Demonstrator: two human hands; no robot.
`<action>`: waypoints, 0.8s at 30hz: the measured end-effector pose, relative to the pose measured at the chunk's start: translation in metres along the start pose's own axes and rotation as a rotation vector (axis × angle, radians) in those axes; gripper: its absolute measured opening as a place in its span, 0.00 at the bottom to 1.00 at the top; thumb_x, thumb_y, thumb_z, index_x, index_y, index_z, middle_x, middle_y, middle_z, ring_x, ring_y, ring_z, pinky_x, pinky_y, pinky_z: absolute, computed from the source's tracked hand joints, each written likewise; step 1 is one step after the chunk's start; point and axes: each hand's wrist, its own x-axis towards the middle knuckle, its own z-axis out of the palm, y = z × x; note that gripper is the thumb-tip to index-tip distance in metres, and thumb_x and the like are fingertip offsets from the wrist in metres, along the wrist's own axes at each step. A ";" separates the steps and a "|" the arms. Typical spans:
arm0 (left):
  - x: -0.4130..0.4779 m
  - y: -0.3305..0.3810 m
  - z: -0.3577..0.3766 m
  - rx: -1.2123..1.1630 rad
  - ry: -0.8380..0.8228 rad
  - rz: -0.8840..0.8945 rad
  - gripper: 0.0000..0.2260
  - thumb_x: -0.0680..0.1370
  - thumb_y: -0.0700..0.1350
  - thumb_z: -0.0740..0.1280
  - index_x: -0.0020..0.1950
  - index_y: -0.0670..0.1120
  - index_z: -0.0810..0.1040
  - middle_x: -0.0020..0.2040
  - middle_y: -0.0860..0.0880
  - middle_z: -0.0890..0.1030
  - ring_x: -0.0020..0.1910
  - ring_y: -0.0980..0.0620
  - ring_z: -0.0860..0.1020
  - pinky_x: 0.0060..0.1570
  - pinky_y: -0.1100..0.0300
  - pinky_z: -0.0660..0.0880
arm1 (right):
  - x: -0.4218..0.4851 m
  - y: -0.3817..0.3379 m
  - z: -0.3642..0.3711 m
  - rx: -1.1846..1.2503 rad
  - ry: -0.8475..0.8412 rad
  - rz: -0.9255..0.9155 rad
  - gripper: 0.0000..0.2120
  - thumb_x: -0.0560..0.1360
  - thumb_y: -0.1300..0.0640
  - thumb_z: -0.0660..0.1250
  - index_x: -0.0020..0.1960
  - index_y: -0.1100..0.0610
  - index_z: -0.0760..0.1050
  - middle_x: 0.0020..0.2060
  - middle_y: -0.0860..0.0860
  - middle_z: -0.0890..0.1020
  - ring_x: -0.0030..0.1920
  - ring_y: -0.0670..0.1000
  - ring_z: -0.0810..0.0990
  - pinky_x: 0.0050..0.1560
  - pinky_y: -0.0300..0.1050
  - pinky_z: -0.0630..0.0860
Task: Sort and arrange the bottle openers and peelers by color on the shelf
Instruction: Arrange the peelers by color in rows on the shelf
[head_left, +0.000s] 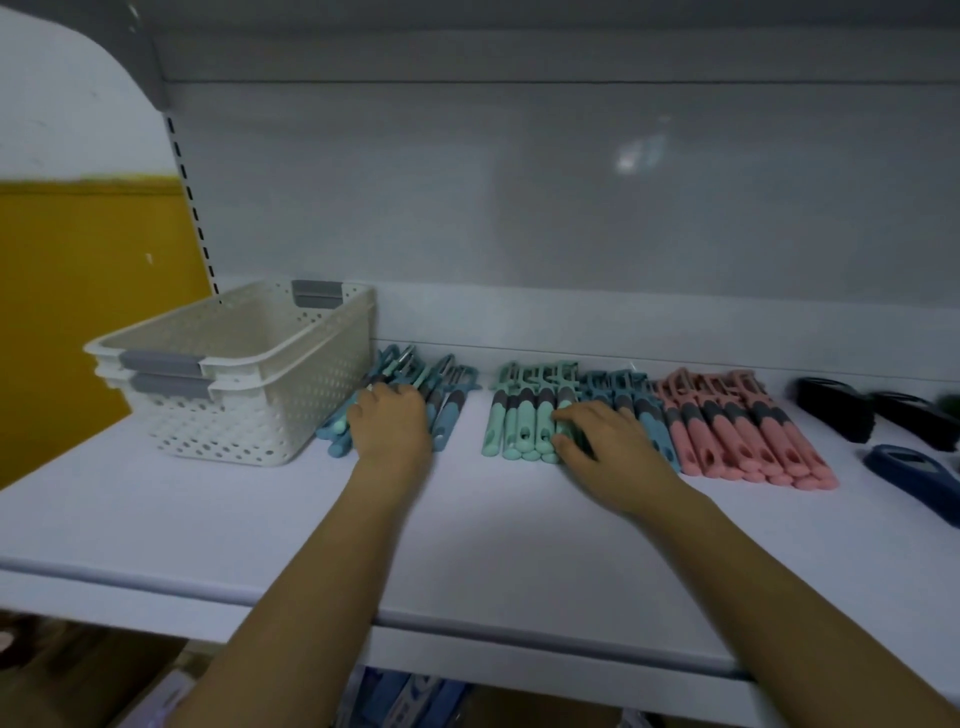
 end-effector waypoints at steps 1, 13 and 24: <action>0.000 0.001 0.000 -0.005 -0.013 -0.006 0.16 0.80 0.40 0.57 0.67 0.40 0.67 0.65 0.39 0.71 0.65 0.41 0.68 0.63 0.50 0.65 | 0.000 0.000 0.000 0.001 -0.003 0.003 0.18 0.80 0.51 0.55 0.67 0.53 0.68 0.65 0.50 0.71 0.65 0.49 0.67 0.72 0.52 0.55; -0.005 0.008 -0.004 -0.038 -0.038 0.017 0.17 0.80 0.39 0.57 0.69 0.38 0.63 0.68 0.38 0.68 0.67 0.40 0.67 0.65 0.45 0.63 | -0.002 -0.003 -0.002 0.004 -0.008 0.009 0.18 0.80 0.51 0.55 0.68 0.53 0.67 0.65 0.50 0.70 0.65 0.49 0.67 0.72 0.52 0.55; -0.006 0.003 -0.001 -0.161 -0.029 0.082 0.13 0.76 0.34 0.58 0.60 0.42 0.69 0.59 0.43 0.77 0.61 0.43 0.73 0.68 0.43 0.58 | -0.002 -0.005 -0.003 -0.020 -0.016 0.005 0.18 0.80 0.51 0.55 0.68 0.53 0.68 0.65 0.50 0.70 0.65 0.49 0.66 0.71 0.50 0.56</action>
